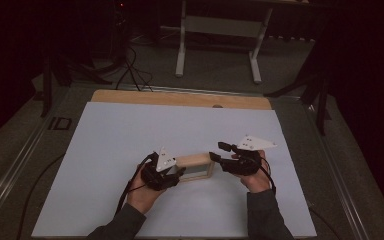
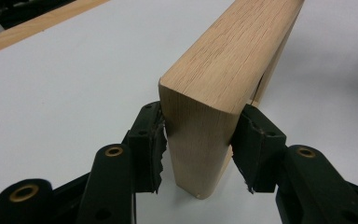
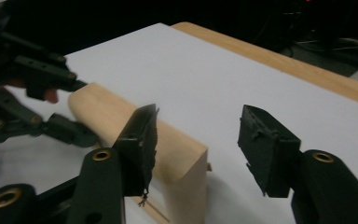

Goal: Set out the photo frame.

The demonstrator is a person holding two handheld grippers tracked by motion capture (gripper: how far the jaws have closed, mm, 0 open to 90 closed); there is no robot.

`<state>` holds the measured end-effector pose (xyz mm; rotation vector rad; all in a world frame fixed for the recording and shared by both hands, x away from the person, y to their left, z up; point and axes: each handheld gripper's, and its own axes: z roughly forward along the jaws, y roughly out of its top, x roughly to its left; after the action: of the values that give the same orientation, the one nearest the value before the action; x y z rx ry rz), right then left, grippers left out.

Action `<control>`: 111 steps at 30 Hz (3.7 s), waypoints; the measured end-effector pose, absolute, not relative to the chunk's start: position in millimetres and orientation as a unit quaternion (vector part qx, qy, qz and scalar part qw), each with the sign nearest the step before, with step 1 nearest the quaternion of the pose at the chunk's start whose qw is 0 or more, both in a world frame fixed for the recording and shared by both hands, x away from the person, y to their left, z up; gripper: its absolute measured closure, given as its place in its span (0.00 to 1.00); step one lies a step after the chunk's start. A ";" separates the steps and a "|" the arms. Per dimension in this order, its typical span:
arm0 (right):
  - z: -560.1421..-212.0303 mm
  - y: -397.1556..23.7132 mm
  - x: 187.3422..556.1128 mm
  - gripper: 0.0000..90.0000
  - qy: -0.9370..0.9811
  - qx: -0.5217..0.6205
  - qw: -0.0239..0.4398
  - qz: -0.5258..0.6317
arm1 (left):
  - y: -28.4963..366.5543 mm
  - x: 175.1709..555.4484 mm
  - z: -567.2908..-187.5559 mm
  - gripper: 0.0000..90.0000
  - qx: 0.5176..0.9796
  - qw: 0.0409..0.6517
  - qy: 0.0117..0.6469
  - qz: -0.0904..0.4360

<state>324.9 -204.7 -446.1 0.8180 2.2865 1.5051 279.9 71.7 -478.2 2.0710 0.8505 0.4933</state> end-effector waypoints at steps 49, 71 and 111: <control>-471.1 -161.8 324.3 0.55 0.839 0.273 0.175 0.436 | 93.8 293.9 -478.6 0.61 0.798 0.434 0.374 0.186; -469.9 -144.2 326.1 0.55 0.833 0.295 0.200 0.422 | 105.7 308.2 -480.4 0.59 0.789 0.447 0.383 0.176; -472.4 -125.0 353.8 0.55 0.815 0.334 0.185 0.436 | 121.1 340.2 -479.0 0.55 0.770 0.452 0.421 0.162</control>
<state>353.8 -125.0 -472.4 0.9411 2.2968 1.2275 340.2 121.1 -479.0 1.9012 1.0392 0.4013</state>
